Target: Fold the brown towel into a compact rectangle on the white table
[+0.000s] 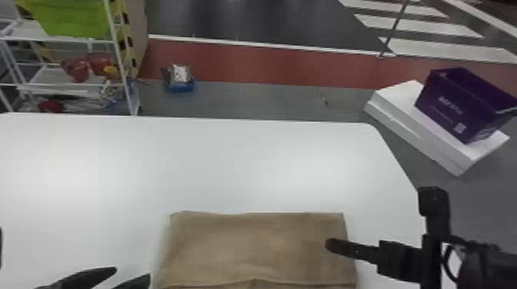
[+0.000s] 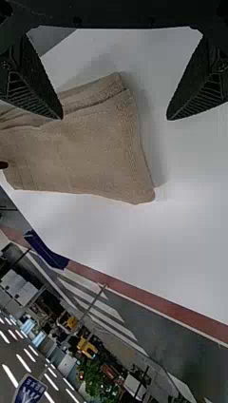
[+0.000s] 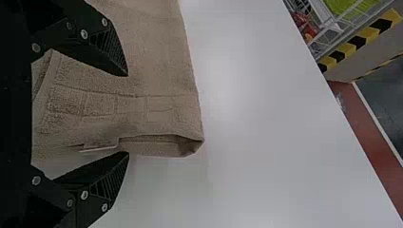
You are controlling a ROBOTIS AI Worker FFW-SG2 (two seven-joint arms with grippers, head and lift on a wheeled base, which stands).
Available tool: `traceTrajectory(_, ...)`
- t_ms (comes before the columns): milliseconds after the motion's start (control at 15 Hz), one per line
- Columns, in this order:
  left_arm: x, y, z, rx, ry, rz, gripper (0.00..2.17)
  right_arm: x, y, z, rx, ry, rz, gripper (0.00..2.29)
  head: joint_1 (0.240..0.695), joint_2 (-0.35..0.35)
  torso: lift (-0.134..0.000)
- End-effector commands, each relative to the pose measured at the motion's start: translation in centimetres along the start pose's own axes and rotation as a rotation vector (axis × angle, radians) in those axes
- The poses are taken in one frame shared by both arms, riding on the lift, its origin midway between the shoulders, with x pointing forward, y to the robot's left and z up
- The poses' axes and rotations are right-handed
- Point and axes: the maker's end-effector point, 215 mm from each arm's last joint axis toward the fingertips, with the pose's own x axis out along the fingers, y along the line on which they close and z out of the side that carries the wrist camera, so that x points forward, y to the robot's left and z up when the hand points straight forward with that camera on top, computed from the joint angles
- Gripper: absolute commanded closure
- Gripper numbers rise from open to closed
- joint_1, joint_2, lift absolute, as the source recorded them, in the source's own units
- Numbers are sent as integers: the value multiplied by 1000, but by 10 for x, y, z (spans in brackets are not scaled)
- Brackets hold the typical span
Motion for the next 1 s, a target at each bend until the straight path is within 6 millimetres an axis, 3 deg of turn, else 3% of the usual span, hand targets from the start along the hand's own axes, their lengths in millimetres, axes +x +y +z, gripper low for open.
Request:
traceTrajectory(0, 0, 0, 0, 0, 0, 1, 87, 3, -1, -7, 3, 19, -8, 343, 695, -180, -123)
traceTrajectory(600, 0, 6, 3, -1, -10, 7, 87, 30, 6, -27, -28, 114, -2, 441, 695, -158, -123)
traceTrajectory(933, -1, 8, 6, 0, -19, 6, 87, 32, 10, -22, -40, 112, 3, 606, 695, -124, -123)
